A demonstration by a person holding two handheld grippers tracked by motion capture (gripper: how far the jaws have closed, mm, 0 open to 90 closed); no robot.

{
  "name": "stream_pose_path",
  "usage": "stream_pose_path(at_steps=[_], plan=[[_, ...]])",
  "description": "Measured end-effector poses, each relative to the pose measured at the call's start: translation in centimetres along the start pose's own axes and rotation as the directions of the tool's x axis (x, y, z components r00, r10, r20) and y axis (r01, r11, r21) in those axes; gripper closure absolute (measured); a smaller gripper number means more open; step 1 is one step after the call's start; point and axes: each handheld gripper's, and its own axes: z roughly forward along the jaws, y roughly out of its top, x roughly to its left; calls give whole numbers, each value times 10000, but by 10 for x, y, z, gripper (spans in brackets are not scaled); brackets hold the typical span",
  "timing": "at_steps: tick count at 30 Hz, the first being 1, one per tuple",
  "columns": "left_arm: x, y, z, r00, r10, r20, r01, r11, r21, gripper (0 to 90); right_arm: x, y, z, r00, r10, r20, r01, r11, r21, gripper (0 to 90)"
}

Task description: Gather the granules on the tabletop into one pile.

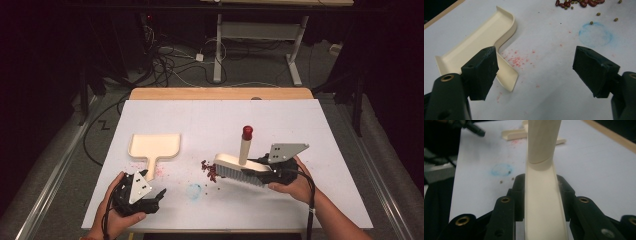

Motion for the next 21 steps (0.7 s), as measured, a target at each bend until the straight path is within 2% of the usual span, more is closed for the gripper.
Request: stream_pose_path(at_steps=[2,4,6,9,11,13,15,18,20,21], plan=[[0,0,0,10000,-10,4,10,10000,-11,196,4,2,-7,9977,334,597,-325,9993,-162,670],[0,0,0,10000,-13,2,13,10000,-24,197,7,3,-11,9952,314,925,-316,9995,5,670],[0,0,0,10000,-10,-8,10,10000,-24,197,9,2,-13,9985,155,526,-156,9999,4,670],[1,0,-1,10000,-19,-45,19,10000,-22,197,17,1,-10,9988,232,-438,-249,9989,-404,670],[4,0,-2,9998,-151,-121,149,9998,-126,197,28,4,2,9931,271,-1138,-326,9984,-468,670],[8,0,-5,9993,-280,-245,274,9993,-247,196,43,7,18,9871,184,-1589,-236,9993,-306,670],[9,-1,-8,9980,-571,-279,562,9979,-321,197,55,10,36,9768,146,-2137,-203,9995,-248,670],[12,-3,-10,9971,-703,-302,691,9968,-389,197,65,9,59,9666,240,-2551,-255,9997,-29,670],[12,-4,-10,9974,-655,-309,645,9973,-339,197,66,9,70,9695,115,-2450,-68,9998,200,670],[12,-4,-10,9975,-642,-295,632,9974,-346,197,63,9,73,9695,192,-2443,-161,9998,146,671]])
